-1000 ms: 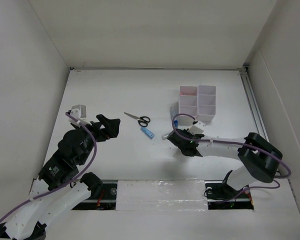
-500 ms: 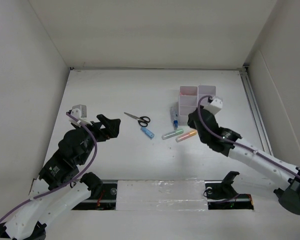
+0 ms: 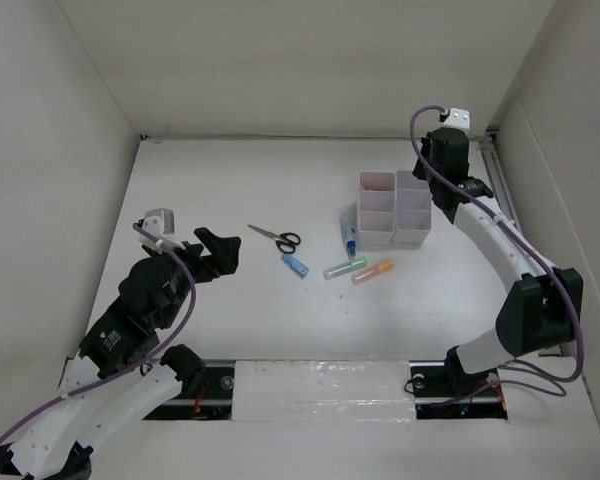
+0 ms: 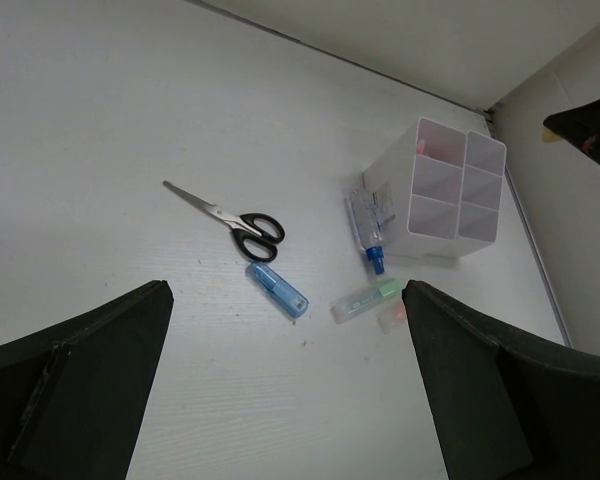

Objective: Sort the stationery into containers
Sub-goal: Place the stationery in the storage box, then pick up the stationery from the center of the board.

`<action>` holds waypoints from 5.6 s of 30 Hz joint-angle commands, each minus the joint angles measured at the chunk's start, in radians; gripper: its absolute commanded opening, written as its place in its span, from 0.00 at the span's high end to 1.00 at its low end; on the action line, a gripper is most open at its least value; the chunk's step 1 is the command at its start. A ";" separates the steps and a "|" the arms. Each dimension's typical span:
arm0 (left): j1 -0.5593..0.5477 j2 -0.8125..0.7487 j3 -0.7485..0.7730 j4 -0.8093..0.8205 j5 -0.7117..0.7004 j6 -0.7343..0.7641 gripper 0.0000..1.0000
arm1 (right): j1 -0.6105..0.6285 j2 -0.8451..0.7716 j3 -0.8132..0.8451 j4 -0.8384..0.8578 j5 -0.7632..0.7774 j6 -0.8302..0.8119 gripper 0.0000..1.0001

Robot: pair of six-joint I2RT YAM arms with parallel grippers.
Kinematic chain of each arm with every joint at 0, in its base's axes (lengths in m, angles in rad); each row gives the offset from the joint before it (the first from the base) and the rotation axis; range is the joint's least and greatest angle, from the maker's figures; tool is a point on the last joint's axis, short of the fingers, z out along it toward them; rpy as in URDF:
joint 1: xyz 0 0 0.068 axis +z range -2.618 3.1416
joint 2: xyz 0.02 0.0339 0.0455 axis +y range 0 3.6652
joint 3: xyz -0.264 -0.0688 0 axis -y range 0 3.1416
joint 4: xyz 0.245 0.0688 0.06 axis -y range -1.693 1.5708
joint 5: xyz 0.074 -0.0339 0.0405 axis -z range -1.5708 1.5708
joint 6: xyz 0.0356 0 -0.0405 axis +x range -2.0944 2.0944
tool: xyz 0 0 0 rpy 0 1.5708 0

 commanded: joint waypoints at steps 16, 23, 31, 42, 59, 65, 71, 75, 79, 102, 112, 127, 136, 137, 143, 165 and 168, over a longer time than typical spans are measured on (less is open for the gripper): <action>0.004 0.028 -0.002 0.029 -0.013 0.005 0.00 | -0.088 0.159 -0.019 0.100 -0.150 -0.060 1.00; 0.004 0.028 -0.002 0.029 -0.013 0.005 0.00 | -0.097 0.202 0.001 0.111 -0.172 -0.060 1.00; 0.004 0.019 -0.002 0.029 -0.013 0.005 0.00 | -0.097 0.213 0.001 0.120 -0.181 -0.060 1.00; 0.004 0.019 -0.002 0.029 -0.013 0.005 0.00 | -0.115 0.238 0.011 0.120 -0.185 -0.049 1.00; 0.004 0.019 -0.002 0.029 -0.013 0.005 0.00 | -0.134 0.209 -0.009 0.140 -0.205 -0.040 1.00; 0.004 0.019 -0.002 0.029 -0.013 0.005 0.00 | -0.134 0.218 -0.018 0.140 -0.196 -0.040 0.92; 0.004 0.010 -0.002 0.029 -0.013 0.005 0.00 | -0.134 0.227 -0.019 0.140 -0.196 -0.030 0.88; 0.004 0.010 -0.002 0.029 -0.013 0.005 0.00 | -0.124 0.216 -0.038 0.149 -0.187 -0.030 0.84; 0.004 0.010 -0.002 0.029 -0.013 0.005 0.00 | -0.124 0.216 -0.038 0.149 -0.187 -0.030 0.84; 0.004 0.001 -0.002 0.029 -0.004 0.005 0.00 | -0.085 0.103 -0.084 0.149 -0.178 -0.030 0.50; 0.004 0.001 -0.002 0.029 -0.004 0.005 0.00 | 0.050 -0.171 -0.172 0.060 0.001 0.024 0.47; 0.004 0.019 -0.002 0.020 -0.032 -0.004 0.00 | 0.570 -0.357 -0.575 -0.141 0.333 0.727 0.05; 0.004 -0.027 -0.002 0.020 -0.023 -0.004 0.00 | 0.601 -0.085 -0.526 -0.285 0.324 1.037 0.08; 0.004 -0.045 -0.002 0.020 -0.022 -0.004 0.00 | 0.601 -0.063 -0.516 -0.285 0.324 1.054 0.10; 0.004 -0.068 -0.002 0.029 -0.013 -0.004 0.00 | 0.554 -0.023 -0.574 -0.155 0.264 1.086 0.18; 0.004 -0.090 -0.011 0.038 0.019 0.005 0.00 | 0.475 0.112 -0.404 -0.432 0.273 1.290 0.25; 0.004 -0.100 -0.011 0.038 0.008 0.005 0.00 | 0.475 0.138 -0.379 -0.446 0.259 1.304 0.25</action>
